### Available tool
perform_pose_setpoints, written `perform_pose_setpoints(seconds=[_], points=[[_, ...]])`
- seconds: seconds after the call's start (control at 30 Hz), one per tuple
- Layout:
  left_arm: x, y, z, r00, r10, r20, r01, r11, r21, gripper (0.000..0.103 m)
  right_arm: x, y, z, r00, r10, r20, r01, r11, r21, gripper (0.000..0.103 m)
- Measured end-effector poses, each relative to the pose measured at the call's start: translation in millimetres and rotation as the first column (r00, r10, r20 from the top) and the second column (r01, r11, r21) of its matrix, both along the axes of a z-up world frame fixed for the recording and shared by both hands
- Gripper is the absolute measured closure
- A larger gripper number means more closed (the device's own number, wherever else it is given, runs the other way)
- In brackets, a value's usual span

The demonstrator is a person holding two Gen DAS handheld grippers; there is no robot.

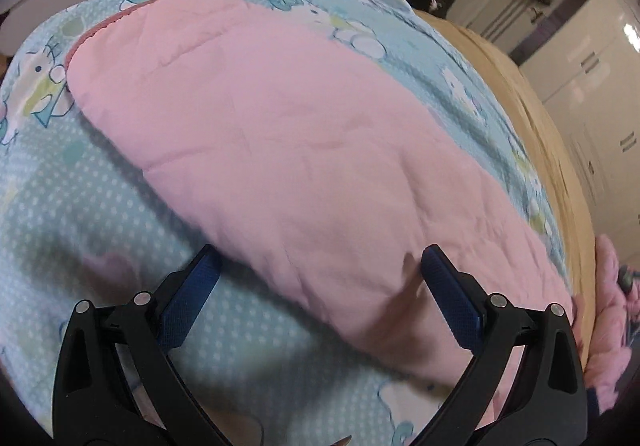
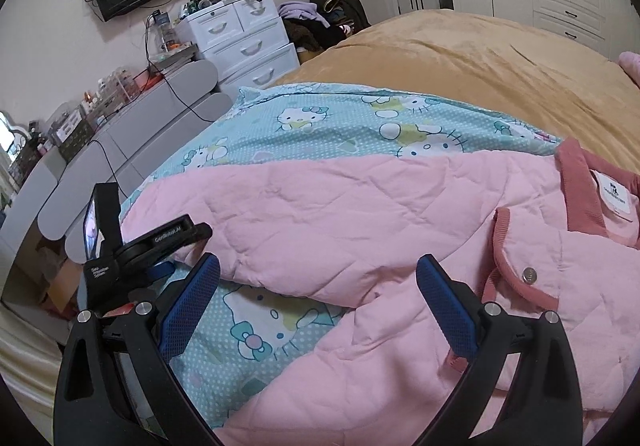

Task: Fold large clothes
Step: 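Move the left tool to the other sleeve's cuff, then grasp the other sleeve's ribbed cuff with the left tool and lift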

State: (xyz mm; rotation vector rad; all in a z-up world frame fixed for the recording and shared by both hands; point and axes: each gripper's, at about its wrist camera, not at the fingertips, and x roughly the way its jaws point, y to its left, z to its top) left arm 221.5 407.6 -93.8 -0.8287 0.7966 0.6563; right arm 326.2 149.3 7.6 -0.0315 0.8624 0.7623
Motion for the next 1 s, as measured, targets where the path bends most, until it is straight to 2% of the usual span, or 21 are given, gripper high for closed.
perform_pose_setpoints(seconds=[0.2, 0.37, 0.47, 0.5, 0.53, 0.57, 0.63, 0.7, 0.8, 1.0], points=[[4, 20, -4, 0.994, 0.064, 0.088, -0.066, 0.998, 0.020, 0.009, 1, -10, -8, 1.000, -0.011, -0.028, 0.011, 1.000, 0.000, 0.005], [-5, 39, -8, 0.971, 0.118, 0.207, -0.122, 0.993, 0.004, 0.009, 0, -30, -9, 0.998, -0.045, -0.036, 0.046, 0.999, 0.016, 0.005], [-5, 41, -5, 0.967, 0.119, 0.225, -0.127, 0.992, 0.023, 0.011, -1, -47, -10, 0.996, -0.075, -0.043, 0.077, 0.997, 0.029, 0.005], [-5, 41, -4, 0.967, 0.119, 0.223, -0.130, 0.991, 0.037, 0.025, -1, -51, -11, 0.995, -0.082, -0.049, 0.083, 0.996, 0.032, 0.005], [-6, 43, -3, 0.971, 0.119, 0.210, -0.133, 0.990, 0.054, 0.044, -1, -56, -12, 0.995, -0.086, -0.056, 0.088, 0.996, 0.034, 0.005], [-8, 46, -3, 0.970, 0.117, 0.214, -0.129, 0.991, 0.045, 0.050, -2, -63, -14, 0.993, -0.096, -0.062, 0.099, 0.994, 0.036, 0.005], [-16, 50, 0, 0.960, 0.121, 0.252, -0.127, 0.992, 0.010, 0.067, -3, -72, -16, 0.992, -0.113, -0.063, 0.116, 0.993, 0.035, 0.005], [-22, 48, 15, 0.950, 0.103, 0.294, -0.115, 0.993, 0.023, 0.080, -6, -84, -19, 0.988, -0.133, -0.072, 0.137, 0.990, 0.041, 0.005], [-26, 43, 38, 0.936, 0.068, 0.345, -0.095, 0.994, 0.062, 0.084, -11, -100, -18, 0.984, -0.157, -0.082, 0.161, 0.986, 0.051, 0.005], [-42, 15, 93, 0.881, -0.045, 0.470, -0.034, 0.987, 0.157, 0.088, -20, -136, -7, 0.976, -0.199, -0.083, 0.205, 0.976, 0.074, 0.005]])
